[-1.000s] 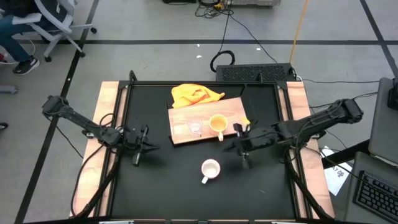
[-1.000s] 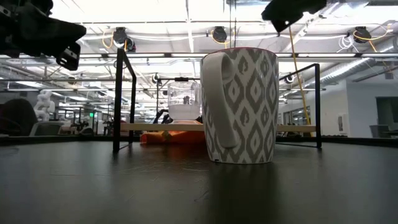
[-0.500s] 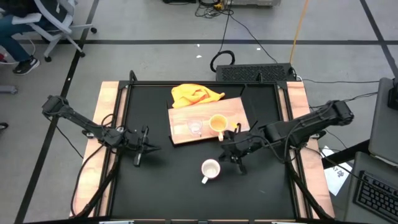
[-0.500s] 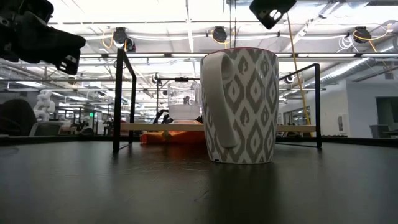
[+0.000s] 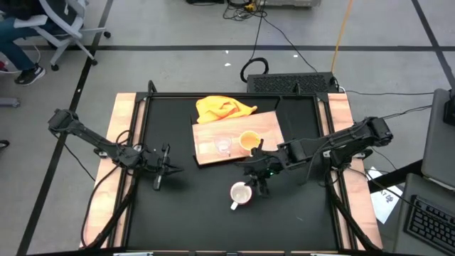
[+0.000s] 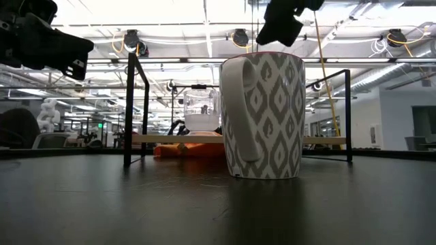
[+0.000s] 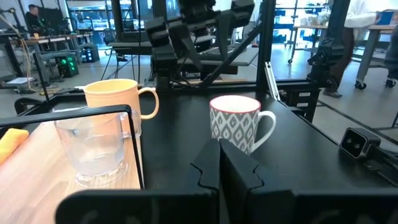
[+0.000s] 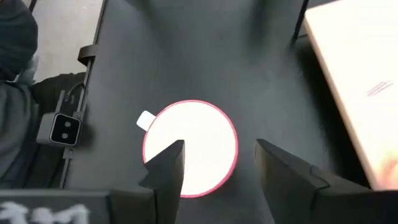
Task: Stack small to large cups/mugs on shelf
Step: Put the gray patterned mug on the shelf
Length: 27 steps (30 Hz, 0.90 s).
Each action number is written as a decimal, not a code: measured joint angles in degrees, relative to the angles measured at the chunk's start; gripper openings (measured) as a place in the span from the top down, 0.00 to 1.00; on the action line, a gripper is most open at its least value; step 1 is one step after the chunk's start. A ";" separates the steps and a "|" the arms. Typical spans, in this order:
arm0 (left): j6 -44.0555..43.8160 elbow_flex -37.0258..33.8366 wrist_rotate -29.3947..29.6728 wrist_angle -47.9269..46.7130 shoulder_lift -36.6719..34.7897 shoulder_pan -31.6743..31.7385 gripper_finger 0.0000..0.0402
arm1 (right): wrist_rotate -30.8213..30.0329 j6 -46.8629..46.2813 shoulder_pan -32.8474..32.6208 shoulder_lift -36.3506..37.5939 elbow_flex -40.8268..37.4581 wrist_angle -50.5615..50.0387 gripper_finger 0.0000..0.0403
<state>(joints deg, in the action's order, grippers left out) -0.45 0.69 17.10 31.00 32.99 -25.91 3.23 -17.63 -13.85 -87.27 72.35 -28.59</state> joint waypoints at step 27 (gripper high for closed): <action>-0.22 -0.04 -0.02 -1.79 0.00 0.00 0.99 | 1.59 -13.27 -0.51 -6.76 -0.10 -1.55 0.52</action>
<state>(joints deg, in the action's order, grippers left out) -0.67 0.64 17.08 29.22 32.99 -25.91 4.82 -30.90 -14.36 -94.03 72.25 -30.14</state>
